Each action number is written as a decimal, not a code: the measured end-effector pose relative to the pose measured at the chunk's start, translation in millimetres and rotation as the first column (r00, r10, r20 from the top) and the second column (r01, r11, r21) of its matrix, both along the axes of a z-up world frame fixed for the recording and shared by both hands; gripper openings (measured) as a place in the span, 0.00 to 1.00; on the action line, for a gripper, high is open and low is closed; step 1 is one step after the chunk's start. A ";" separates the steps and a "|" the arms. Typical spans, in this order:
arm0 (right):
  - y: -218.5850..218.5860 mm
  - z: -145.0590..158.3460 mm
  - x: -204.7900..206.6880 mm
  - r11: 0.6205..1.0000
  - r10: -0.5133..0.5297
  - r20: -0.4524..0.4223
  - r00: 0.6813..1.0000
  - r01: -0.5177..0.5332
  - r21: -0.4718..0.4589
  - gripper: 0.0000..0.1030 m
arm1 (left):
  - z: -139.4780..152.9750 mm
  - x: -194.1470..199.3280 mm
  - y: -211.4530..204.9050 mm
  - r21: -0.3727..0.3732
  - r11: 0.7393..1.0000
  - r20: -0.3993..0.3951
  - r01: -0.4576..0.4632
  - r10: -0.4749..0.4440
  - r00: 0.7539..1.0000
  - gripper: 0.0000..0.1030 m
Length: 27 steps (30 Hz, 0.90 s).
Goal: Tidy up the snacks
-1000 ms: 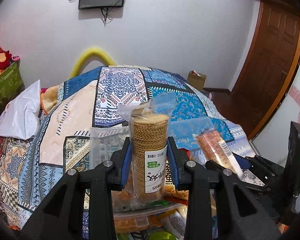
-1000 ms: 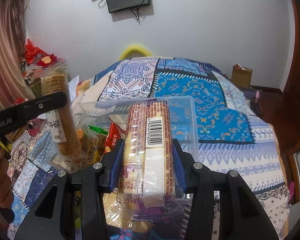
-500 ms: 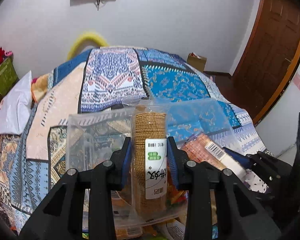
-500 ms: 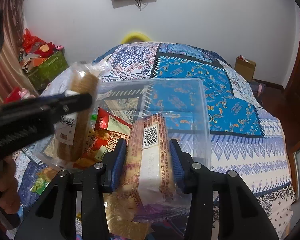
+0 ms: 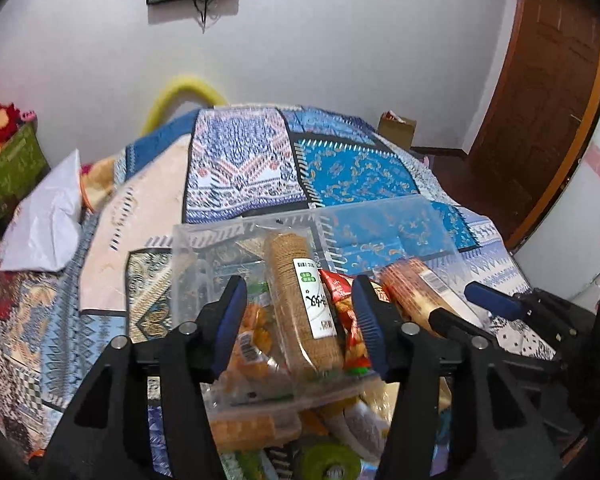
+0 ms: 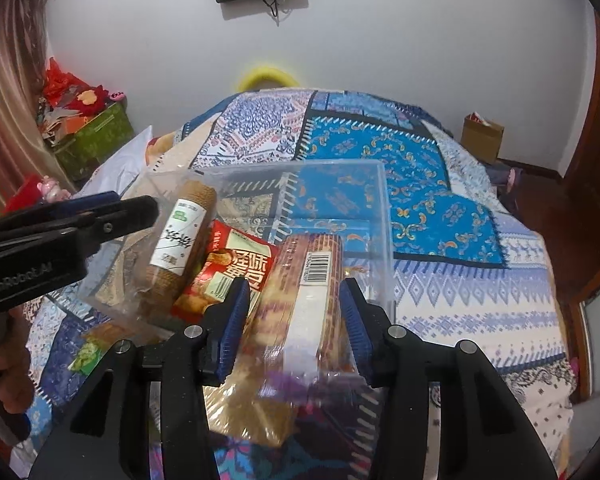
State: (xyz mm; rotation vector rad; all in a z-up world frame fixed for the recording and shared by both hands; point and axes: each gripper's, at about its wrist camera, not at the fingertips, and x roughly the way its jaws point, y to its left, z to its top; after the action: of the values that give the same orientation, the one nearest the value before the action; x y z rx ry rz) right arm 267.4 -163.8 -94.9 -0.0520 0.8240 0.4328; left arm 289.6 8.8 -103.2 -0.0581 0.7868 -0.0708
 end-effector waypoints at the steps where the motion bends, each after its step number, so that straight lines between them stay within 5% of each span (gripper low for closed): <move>1: -0.3 3.0 -3.1 1.000 0.001 0.006 1.000 -0.001 -0.002 0.46 | 3.8 -4.9 -0.2 0.007 1.000 0.007 0.005 -0.005 1.000 0.53; 12: -7.1 41.2 -57.9 1.000 0.005 0.067 0.998 -0.006 0.010 0.58 | 40.8 -82.4 7.8 0.049 0.999 0.063 0.018 -0.021 0.998 0.65; 15: -8.0 46.9 -77.6 1.000 0.001 0.086 0.996 -0.002 0.010 0.68 | 41.8 -104.8 10.8 0.043 0.999 0.059 0.024 -0.026 0.998 0.67; 27: -21.6 31.7 -133.5 1.000 -0.018 0.058 0.998 0.018 -0.009 0.70 | -3.2 -174.6 -5.7 -0.004 0.994 -0.071 0.111 -0.111 0.991 0.70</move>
State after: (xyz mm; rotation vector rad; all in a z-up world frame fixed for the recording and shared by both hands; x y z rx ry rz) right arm 133.9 -185.3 -63.2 -0.0657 0.7694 0.4089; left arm 115.1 3.0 -106.4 -0.0170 0.8608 -0.1749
